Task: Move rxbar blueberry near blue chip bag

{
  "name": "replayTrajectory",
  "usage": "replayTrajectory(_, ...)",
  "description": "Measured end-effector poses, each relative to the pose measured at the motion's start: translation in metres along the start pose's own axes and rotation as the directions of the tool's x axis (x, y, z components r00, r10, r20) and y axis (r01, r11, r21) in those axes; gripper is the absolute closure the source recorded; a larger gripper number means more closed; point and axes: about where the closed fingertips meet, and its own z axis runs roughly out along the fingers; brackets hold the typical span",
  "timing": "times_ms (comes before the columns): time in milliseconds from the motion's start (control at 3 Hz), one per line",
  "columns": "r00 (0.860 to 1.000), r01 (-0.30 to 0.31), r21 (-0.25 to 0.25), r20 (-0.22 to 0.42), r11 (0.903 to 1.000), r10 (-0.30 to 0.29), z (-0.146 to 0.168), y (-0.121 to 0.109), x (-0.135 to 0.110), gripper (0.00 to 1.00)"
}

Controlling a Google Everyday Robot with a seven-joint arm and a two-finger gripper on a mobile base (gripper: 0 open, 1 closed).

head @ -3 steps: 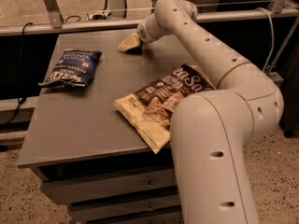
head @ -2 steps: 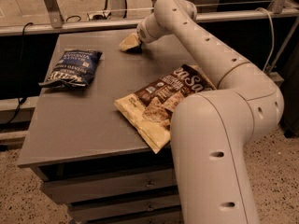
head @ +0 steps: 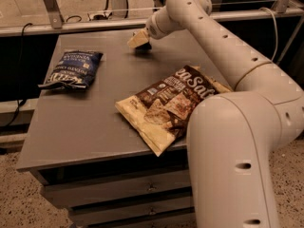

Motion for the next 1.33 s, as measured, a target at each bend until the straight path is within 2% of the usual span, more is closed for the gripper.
replayTrajectory(333,0.995,0.089,0.017,0.033,0.9959,-0.089,-0.038,-0.007,-0.015,1.00)
replayTrajectory(667,0.986,0.156,0.003,0.062,0.9878,-0.156,-0.067,-0.007,-0.025,1.00)
replayTrajectory(1000,0.977,0.198,-0.087,0.099,0.9764,-0.189,-0.071,0.016,-0.028,1.00)
replayTrajectory(1333,0.968,0.238,-0.227,0.136,0.9444,-0.211,-0.062,0.062,-0.030,1.00)
